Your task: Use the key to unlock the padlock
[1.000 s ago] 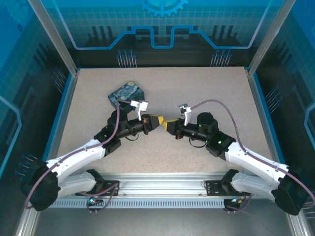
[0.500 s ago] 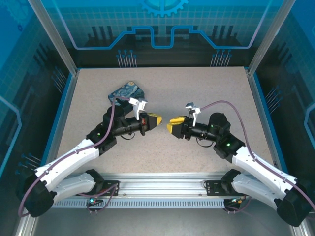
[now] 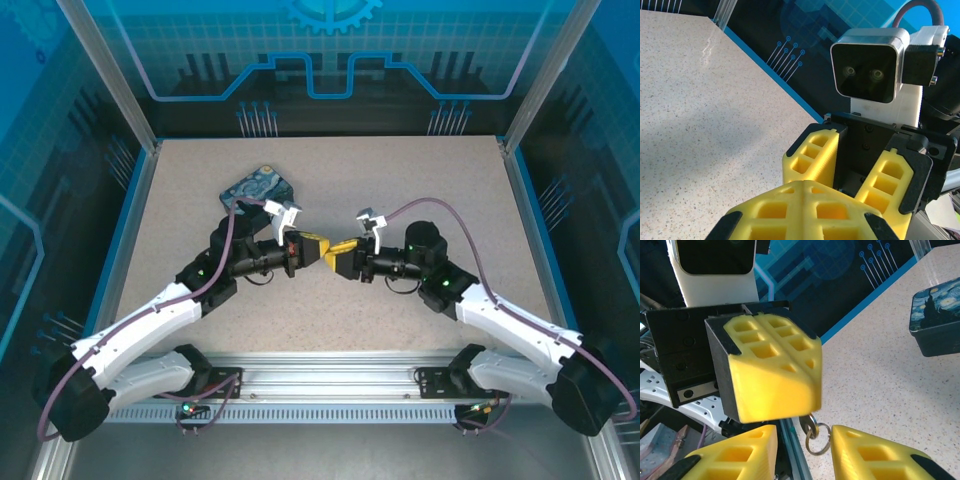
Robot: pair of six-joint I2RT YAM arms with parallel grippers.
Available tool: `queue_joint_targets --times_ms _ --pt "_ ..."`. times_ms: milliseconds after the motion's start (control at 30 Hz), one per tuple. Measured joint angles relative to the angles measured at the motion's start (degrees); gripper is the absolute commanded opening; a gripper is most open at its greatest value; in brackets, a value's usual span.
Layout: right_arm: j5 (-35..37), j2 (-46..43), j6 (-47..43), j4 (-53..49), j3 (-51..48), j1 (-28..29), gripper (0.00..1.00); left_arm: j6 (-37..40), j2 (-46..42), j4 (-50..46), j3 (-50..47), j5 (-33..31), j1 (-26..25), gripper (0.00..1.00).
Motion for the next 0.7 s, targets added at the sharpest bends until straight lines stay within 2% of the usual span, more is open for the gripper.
queue_joint_targets --times_ms 200,700 --pt "-0.4 1.6 0.2 0.3 0.7 0.5 0.23 0.0 0.3 0.0 0.0 0.0 0.0 0.0" --pt "0.6 -1.1 -0.9 -3.2 0.8 0.4 0.21 0.0 0.3 0.2 0.0 0.9 0.0 0.0"
